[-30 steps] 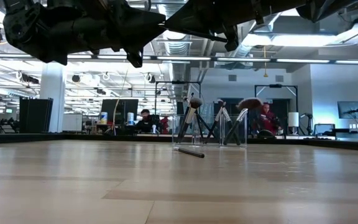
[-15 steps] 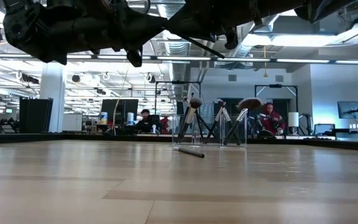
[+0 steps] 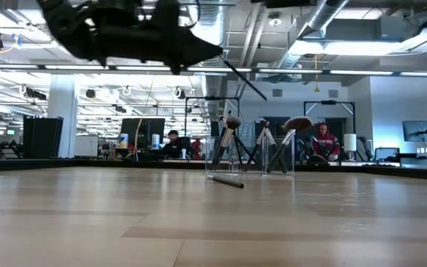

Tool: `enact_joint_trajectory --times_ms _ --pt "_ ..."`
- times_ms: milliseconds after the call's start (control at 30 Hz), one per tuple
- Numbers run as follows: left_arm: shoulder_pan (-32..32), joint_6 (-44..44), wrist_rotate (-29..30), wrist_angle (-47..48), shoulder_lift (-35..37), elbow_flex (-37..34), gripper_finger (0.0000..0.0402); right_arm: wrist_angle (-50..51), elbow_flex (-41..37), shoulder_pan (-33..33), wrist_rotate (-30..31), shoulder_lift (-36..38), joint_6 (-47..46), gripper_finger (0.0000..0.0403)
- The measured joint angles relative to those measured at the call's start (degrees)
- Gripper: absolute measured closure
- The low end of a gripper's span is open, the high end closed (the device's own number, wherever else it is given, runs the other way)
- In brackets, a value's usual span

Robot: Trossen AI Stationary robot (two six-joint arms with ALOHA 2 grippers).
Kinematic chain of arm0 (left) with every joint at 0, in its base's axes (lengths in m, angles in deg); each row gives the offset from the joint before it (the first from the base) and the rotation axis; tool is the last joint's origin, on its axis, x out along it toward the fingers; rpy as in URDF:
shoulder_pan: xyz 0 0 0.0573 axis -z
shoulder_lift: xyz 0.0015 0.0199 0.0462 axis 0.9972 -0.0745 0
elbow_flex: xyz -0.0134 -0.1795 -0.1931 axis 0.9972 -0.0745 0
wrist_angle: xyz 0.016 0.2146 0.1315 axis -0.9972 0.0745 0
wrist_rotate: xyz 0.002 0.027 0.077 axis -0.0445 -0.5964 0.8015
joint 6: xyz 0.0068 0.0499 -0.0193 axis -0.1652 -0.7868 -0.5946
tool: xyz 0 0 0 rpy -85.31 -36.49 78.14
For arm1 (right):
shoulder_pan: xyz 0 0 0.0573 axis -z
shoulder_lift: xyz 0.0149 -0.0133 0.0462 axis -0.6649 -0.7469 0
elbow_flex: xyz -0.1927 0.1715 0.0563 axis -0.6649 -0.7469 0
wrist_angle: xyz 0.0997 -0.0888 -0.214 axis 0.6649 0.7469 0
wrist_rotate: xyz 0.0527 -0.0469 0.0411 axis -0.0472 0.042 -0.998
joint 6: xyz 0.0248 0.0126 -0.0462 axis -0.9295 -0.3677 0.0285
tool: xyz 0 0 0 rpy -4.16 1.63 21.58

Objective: Put items in baskets/containers
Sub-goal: Put the black eyeshadow brush into the transparent organizer

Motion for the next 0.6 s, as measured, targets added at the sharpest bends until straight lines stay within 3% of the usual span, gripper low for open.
enact_joint_trajectory --times_ms 267,600 --pt "-8.6 -7.3 9.7 28.3 0.0 11.6 0.039 12.7 0.0 -1.6 -0.1 2.5 -7.9 0.0205" --pt "-8.8 -5.7 11.0 29.8 0.0 9.8 0.0388 14.1 0.0 0.0 -0.5 1.7 -8.5 0.0221"
